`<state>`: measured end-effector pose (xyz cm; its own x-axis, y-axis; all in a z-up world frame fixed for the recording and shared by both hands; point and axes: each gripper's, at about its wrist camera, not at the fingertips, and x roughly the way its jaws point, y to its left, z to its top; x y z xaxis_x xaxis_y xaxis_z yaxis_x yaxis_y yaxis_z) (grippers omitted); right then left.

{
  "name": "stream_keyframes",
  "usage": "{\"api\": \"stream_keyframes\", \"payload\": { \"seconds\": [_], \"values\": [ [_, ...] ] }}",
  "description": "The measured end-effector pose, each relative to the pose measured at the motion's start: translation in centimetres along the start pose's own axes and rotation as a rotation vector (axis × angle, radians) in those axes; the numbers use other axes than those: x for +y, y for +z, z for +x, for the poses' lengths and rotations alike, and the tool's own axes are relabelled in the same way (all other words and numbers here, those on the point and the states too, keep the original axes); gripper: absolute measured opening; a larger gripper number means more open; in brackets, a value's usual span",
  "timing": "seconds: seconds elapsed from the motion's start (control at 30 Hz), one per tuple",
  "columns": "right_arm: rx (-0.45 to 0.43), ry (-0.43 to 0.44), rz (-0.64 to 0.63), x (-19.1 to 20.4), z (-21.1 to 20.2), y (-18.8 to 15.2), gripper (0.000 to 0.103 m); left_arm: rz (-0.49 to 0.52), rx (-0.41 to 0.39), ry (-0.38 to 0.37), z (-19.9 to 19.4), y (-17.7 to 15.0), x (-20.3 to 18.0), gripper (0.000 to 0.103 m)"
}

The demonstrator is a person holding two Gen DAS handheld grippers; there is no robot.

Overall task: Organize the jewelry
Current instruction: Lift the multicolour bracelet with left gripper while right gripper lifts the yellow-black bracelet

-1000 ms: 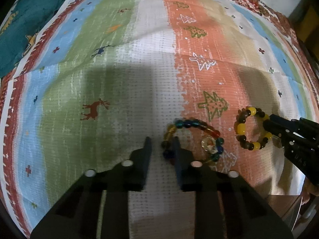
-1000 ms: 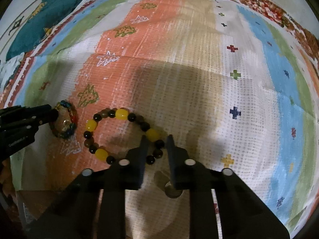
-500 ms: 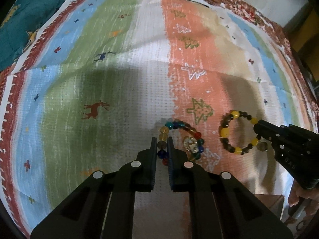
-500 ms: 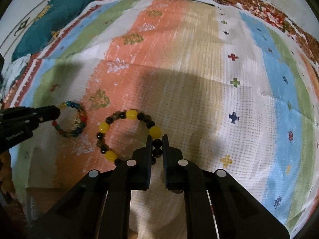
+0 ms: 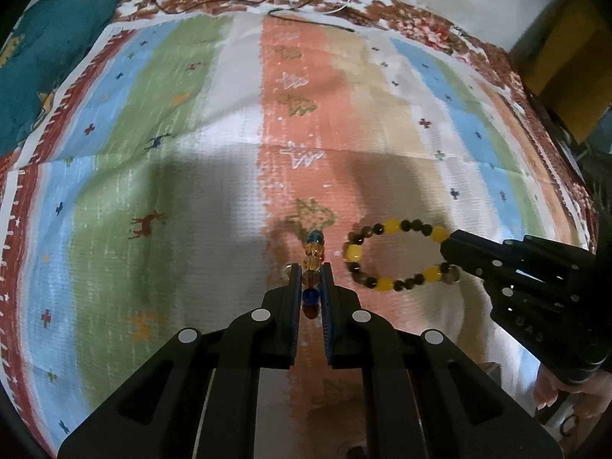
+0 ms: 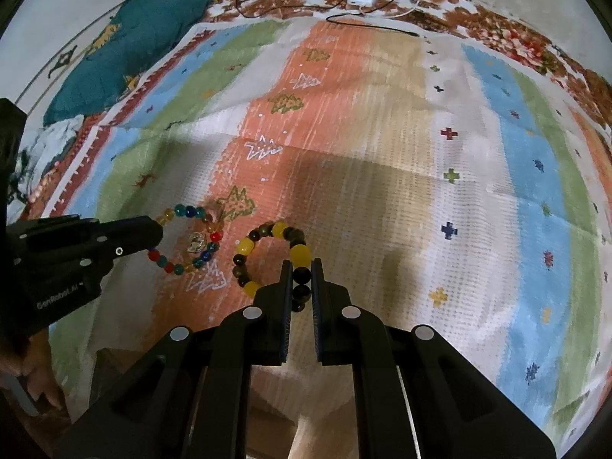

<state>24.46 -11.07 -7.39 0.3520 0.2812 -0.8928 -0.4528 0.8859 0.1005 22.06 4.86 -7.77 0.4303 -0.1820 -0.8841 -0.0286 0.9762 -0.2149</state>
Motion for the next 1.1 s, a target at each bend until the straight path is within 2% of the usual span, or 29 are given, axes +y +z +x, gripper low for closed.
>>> {"api": "stream_keyframes", "payload": {
  "seconds": [0.27, 0.7, 0.9, 1.1],
  "values": [
    [-0.033, 0.019, 0.012, 0.4, -2.0, -0.4, 0.010, 0.030, -0.023, -0.020, -1.3, -0.3, -1.3, 0.009],
    [-0.082, 0.038, 0.009, 1.2, -5.0, -1.4, 0.010, 0.023, -0.071, -0.040, -4.0, -1.2, -1.3, 0.009],
    [-0.110, 0.058, 0.015, 1.5, -6.4, -1.9, 0.010, 0.046, -0.099, -0.030, -5.5, -1.9, -2.2, 0.009],
    [-0.150, 0.042, -0.015, 2.3, -8.2, -2.6, 0.010, 0.059, -0.110, -0.025, -6.1, -2.7, -2.9, 0.009]
  ]
}}
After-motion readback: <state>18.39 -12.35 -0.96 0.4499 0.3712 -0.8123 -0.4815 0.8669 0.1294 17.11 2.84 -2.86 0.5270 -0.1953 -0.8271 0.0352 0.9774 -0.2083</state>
